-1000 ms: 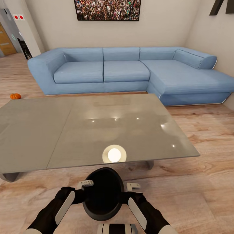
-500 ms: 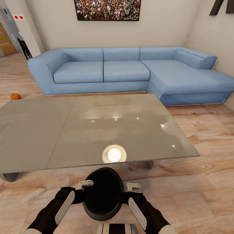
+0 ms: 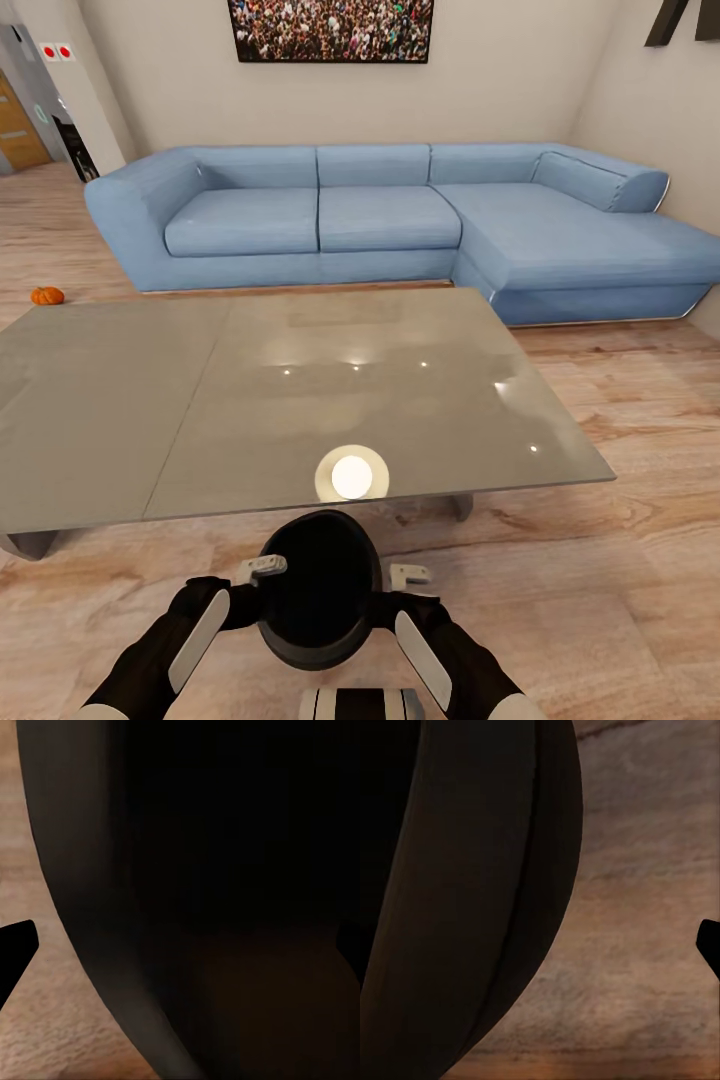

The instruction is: Place each of the two pumpkins and all three candles from the living room inside a cabinet in the living room (use any cabinet), then make sure every cabinet is closed, and position the cauldron so it is next to a table in the living room.

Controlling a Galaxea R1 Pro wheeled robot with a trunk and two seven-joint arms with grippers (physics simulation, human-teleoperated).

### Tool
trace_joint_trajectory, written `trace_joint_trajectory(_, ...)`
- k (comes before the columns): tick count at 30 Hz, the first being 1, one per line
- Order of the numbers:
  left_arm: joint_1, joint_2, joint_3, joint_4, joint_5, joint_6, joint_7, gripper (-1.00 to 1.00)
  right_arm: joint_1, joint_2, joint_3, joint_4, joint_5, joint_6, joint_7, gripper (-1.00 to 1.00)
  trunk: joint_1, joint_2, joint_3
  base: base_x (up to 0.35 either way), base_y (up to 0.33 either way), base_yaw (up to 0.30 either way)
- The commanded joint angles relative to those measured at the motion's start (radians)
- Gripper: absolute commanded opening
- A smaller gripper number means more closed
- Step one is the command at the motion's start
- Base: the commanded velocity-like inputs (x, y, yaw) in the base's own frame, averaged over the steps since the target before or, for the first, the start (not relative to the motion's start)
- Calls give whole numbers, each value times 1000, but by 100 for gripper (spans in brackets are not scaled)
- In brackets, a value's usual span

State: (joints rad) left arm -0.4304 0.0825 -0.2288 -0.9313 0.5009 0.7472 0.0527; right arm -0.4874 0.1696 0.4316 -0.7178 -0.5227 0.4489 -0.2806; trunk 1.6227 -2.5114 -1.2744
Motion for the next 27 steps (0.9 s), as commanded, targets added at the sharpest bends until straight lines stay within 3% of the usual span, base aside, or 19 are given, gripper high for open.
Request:
trace_joint_trajectory(1,-1,1,-3,-1,7,3,6,100,0,-1,4,-1,-8,3,-11,100,0,0,-1,0,0,0)
trace_joint_trajectory(12,0,0,-3,-1,7,3,6,100,0,-1,4,0,-8,4,-11,100,0,0,-1,0,0,0)
trace_joint_trajectory(27,0,0,-3,-1,7,3,6,100,0,-1,4,0,-8,4,-11,100,-7,3,57,0,0,0)
